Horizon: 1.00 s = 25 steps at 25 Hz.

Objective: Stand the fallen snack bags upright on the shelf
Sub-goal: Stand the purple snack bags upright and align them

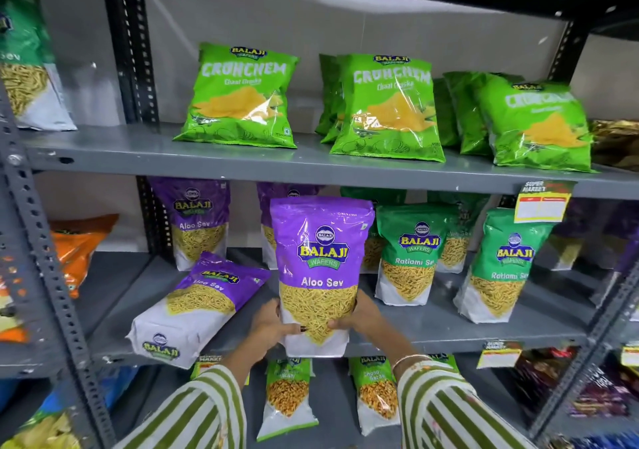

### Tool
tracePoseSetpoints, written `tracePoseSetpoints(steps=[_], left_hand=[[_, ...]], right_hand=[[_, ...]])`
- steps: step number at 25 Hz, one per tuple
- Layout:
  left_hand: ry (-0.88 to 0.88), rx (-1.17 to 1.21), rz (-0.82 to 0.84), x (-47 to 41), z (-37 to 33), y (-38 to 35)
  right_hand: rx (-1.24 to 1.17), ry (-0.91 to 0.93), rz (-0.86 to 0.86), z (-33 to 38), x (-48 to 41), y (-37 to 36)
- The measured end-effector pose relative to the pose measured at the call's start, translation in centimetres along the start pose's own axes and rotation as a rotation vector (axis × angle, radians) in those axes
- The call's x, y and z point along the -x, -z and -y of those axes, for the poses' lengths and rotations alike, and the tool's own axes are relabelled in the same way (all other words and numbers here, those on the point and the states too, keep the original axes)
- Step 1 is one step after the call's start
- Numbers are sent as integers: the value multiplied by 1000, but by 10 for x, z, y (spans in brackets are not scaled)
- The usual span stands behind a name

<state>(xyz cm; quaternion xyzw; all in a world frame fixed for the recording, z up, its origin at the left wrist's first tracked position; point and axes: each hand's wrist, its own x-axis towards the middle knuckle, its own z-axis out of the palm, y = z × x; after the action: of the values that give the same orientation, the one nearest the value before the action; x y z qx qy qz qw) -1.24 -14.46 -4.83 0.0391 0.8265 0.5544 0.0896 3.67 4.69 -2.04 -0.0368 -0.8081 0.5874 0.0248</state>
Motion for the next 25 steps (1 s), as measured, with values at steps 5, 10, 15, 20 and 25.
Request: tracePoseSetpoints(steps=[5, 10, 15, 20, 25], left_hand=[[-19, -17, -44, -6, -5, -1], [-54, -8, -83, -26, -2, -8], [-98, 121, -149, -46, -9, -19], [-115, 142, -165, -83, -13, -30], [-90, 91, -185, -106, 4, -35]], right_hand=[[14, 57, 50, 5, -13, 6], [83, 8, -47, 4, -29, 10], [146, 30, -109, -4, -58, 14], [164, -14, -140, -18, -98, 18], [214, -85, -114, -37, -119, 13]])
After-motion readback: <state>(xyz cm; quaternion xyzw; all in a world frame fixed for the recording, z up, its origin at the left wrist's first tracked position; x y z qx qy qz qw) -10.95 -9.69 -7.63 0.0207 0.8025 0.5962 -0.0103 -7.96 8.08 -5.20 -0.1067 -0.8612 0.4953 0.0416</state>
